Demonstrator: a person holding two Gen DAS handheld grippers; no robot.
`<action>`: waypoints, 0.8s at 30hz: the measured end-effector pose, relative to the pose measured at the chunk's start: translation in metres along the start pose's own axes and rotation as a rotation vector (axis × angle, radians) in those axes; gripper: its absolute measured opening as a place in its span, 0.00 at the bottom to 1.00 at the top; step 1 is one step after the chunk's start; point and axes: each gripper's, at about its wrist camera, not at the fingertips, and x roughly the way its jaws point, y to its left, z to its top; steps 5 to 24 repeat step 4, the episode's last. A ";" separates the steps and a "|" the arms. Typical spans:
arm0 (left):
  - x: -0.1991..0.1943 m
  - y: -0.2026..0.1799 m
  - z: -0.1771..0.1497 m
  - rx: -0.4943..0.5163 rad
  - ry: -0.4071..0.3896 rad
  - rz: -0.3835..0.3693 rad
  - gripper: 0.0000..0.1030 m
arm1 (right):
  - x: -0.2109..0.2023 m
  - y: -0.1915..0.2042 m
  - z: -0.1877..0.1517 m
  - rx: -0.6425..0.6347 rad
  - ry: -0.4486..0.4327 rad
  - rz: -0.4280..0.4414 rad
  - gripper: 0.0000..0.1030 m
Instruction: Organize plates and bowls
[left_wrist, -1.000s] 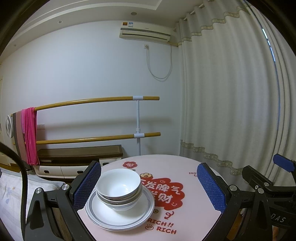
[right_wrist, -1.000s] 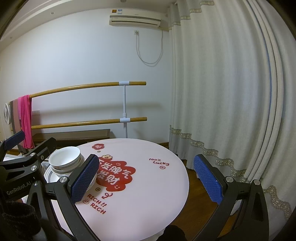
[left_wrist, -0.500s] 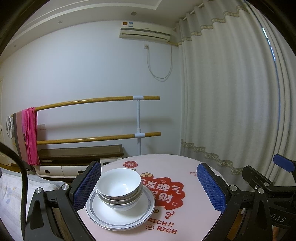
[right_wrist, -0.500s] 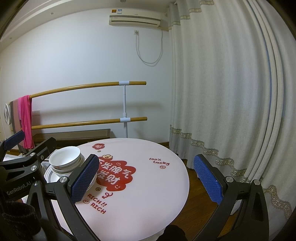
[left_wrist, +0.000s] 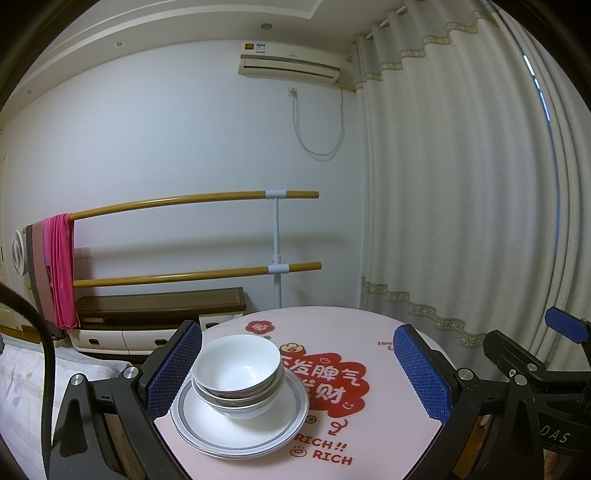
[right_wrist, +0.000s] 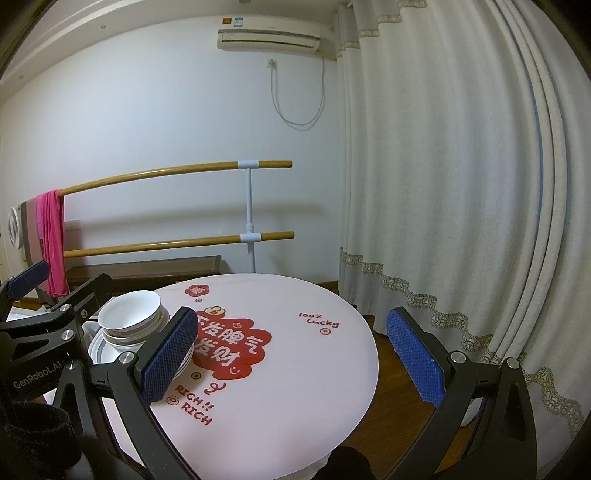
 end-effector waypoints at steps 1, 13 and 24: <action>0.000 0.000 0.000 0.000 0.000 0.000 0.99 | 0.000 0.000 0.000 0.000 0.000 0.000 1.00; 0.000 -0.001 0.000 -0.002 0.002 -0.001 0.99 | 0.000 0.000 0.000 0.002 0.003 0.002 1.00; 0.000 -0.001 0.000 -0.002 0.002 -0.001 0.99 | 0.000 0.000 0.000 0.002 0.003 0.002 1.00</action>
